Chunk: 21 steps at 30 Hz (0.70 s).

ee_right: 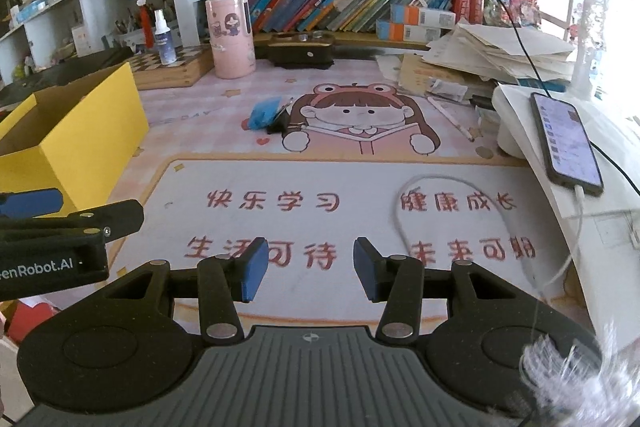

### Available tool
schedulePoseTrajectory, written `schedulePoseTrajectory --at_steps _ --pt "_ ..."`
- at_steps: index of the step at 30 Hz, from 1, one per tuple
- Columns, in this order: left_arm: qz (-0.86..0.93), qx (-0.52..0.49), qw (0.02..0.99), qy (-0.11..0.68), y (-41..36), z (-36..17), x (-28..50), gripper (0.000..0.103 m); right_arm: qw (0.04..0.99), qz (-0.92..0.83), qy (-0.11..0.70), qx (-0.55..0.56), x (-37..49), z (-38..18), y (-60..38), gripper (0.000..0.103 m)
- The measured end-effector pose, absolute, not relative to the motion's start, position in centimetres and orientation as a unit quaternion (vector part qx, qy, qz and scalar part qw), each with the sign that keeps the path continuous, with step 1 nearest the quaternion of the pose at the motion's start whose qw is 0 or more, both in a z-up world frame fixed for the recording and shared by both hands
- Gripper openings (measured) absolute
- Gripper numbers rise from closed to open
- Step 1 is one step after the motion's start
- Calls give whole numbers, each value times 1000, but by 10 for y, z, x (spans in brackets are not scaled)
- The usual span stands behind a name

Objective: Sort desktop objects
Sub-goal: 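Withdraw both open tools from the yellow box back over the desk, then move the left tool toward the blue plush item on the desk mat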

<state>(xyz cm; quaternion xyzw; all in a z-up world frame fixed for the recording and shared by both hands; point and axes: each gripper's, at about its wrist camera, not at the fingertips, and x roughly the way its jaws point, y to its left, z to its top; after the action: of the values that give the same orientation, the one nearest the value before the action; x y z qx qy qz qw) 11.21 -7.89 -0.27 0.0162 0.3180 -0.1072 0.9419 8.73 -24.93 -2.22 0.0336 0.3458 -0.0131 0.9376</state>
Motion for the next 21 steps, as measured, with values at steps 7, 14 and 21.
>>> schedulePoseTrajectory --at_steps 7,14,21 --pt "-88 3 939 333 -93 -10 141 90 934 7 356 21 119 -26 -264 45" --pt "-63 -3 937 343 -105 -15 162 90 931 31 364 17 152 -30 -279 45" --pt "-28 -7 938 344 -112 -14 184 90 929 57 365 22 186 -32 -291 44"
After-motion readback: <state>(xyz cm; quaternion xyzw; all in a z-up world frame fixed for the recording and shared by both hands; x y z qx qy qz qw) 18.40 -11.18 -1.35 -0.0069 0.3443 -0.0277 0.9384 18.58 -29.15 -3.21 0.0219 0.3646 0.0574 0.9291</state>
